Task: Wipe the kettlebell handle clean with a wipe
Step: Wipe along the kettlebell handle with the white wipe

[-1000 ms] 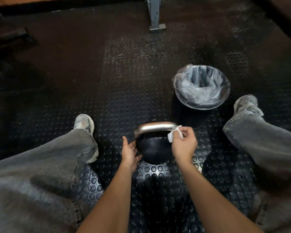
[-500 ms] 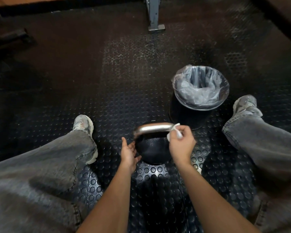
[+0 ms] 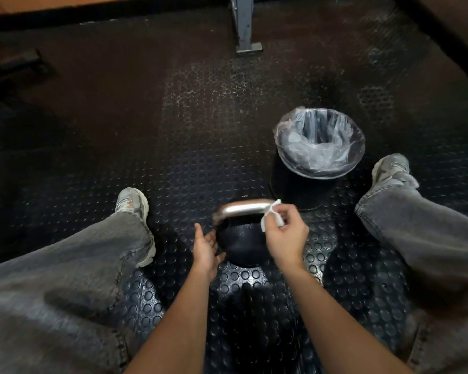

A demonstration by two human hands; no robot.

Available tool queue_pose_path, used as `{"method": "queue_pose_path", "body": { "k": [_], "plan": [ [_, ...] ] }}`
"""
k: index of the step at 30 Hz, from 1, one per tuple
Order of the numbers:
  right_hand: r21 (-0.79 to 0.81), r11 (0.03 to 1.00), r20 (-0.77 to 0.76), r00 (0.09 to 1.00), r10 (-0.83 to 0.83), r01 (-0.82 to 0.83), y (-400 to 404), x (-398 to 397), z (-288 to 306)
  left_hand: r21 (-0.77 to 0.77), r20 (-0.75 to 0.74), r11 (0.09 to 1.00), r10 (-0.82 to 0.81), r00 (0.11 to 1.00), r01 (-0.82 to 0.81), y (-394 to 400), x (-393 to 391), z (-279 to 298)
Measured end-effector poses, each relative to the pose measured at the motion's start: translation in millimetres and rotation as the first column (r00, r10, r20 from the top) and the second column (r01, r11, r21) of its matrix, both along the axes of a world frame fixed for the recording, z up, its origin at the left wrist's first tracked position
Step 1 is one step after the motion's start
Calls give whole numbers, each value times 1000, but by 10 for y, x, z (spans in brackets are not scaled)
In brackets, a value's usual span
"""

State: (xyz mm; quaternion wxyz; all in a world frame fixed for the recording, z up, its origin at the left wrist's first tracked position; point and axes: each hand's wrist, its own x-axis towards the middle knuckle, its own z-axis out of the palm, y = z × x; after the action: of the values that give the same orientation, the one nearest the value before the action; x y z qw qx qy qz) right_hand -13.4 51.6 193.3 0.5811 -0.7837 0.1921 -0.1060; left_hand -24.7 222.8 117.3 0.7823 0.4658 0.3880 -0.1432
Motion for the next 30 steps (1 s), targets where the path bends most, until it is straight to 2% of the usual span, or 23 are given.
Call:
{"method": "queue_pose_path", "body": {
  "k": [2,3,8,12,14,16,19,21,24,27,30],
  "plan": [
    [-108,985,73,987,142,-134,52,-46,-23,-1,-2,1000,2,1000,-2,-1,-7,5],
    [-138,979,65,985,157,-147,46,-50,-65,0,-5,1000,-1,1000,1,1,-10,5],
    [-50,999,-227,974,11,-23,-116,-46,-215,27,-11,1000,-16,1000,16,10,-14,18],
    [-1,994,-290,952,-103,107,-135,36,-180,29,-10,999,-16,1000,16,7,-11,42],
    [31,987,-264,954,-143,156,-115,40,-115,33,-10,999,-18,1000,18,7,-5,16],
    [8,993,-161,980,-118,121,-62,11,-22,34,-15,999,-15,1000,16,8,-7,-9],
    [-127,987,51,994,102,-95,27,-28,35,32,-15,999,-10,1000,11,7,-3,-31],
    [-209,961,79,977,199,-179,47,-31,-21,29,-13,1000,-10,1000,10,6,4,-29],
    [-170,978,-94,990,106,-121,-18,-25,-137,37,-15,999,-22,1000,23,15,-9,-15],
    [-4,998,-330,941,-68,70,-118,36,-229,40,-18,999,-23,1000,24,9,-19,17],
    [30,985,-306,940,-151,168,-103,79,-142,44,-16,999,-24,1000,25,6,-18,53]
  ]
}}
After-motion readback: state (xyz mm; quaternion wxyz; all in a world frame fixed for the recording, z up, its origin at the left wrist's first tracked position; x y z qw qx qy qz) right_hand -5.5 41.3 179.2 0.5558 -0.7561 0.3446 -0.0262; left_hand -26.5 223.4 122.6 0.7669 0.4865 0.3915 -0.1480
